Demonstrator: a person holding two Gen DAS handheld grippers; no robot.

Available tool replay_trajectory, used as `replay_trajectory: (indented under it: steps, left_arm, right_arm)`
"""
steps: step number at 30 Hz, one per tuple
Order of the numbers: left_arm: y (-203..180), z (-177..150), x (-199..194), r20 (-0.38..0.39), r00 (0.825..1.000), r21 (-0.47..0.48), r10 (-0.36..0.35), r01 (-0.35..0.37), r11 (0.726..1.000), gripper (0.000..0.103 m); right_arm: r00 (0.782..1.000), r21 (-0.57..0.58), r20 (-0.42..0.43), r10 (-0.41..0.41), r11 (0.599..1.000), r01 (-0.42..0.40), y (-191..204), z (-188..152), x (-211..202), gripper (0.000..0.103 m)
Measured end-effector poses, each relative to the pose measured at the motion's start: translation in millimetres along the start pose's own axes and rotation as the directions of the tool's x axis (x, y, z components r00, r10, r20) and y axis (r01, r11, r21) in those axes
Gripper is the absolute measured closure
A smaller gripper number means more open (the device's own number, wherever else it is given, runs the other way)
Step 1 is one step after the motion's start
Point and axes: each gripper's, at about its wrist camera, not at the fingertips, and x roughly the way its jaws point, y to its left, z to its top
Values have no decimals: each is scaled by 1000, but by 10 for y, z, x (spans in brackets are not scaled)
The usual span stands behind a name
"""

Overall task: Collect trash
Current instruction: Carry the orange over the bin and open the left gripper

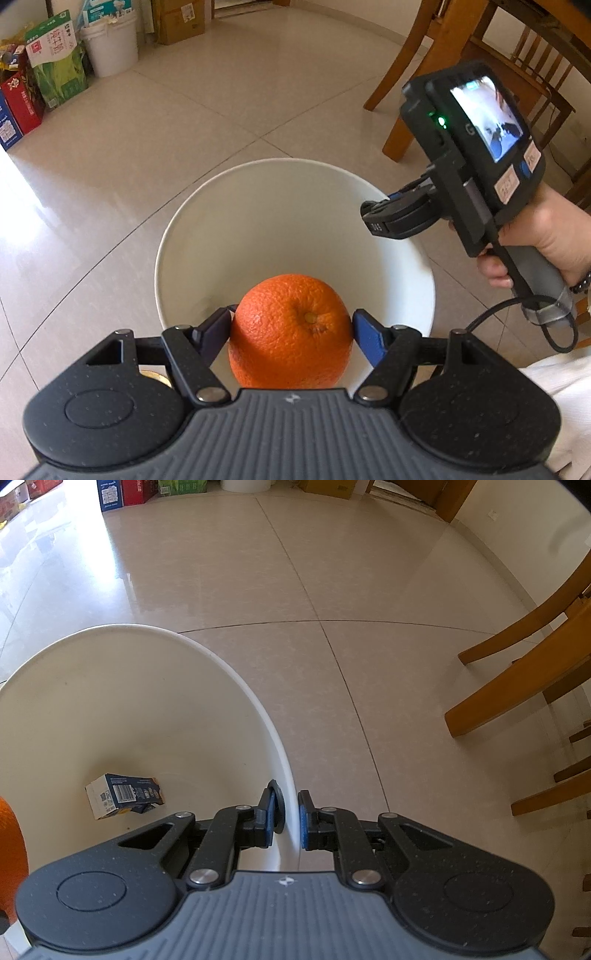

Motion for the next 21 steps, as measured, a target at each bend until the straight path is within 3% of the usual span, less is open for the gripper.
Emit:
replay_trajectory:
  steps: [21]
  left_arm:
    - [225, -119, -287, 103, 994, -59, 45, -39, 997, 21]
  right_arm:
    - [1000, 3, -2, -2, 1000, 2, 0, 13, 12, 88]
